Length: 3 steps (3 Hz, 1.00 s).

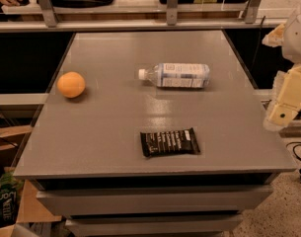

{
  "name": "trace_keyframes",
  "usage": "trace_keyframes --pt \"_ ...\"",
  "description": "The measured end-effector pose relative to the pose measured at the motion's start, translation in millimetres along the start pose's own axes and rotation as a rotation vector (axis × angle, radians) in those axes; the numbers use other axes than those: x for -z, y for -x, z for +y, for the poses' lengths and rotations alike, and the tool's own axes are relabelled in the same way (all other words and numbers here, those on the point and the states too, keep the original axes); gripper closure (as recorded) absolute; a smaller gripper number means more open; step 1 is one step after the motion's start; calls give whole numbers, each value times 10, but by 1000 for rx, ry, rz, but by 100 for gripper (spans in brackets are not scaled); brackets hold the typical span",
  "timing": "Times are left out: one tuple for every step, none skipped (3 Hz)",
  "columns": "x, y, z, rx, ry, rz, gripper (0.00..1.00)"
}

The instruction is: Move rxbar chocolate near orange

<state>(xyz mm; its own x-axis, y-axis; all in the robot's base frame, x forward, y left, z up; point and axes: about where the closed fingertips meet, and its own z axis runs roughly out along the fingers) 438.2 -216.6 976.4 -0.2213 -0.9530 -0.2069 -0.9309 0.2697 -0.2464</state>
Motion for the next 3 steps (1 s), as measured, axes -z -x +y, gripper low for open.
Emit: trace_keyframes --pt "0 0 0 0 0 0 0" --pt "-148 142 16 21 14 14 0" --pt "-483 369 61 62 65 15 0"
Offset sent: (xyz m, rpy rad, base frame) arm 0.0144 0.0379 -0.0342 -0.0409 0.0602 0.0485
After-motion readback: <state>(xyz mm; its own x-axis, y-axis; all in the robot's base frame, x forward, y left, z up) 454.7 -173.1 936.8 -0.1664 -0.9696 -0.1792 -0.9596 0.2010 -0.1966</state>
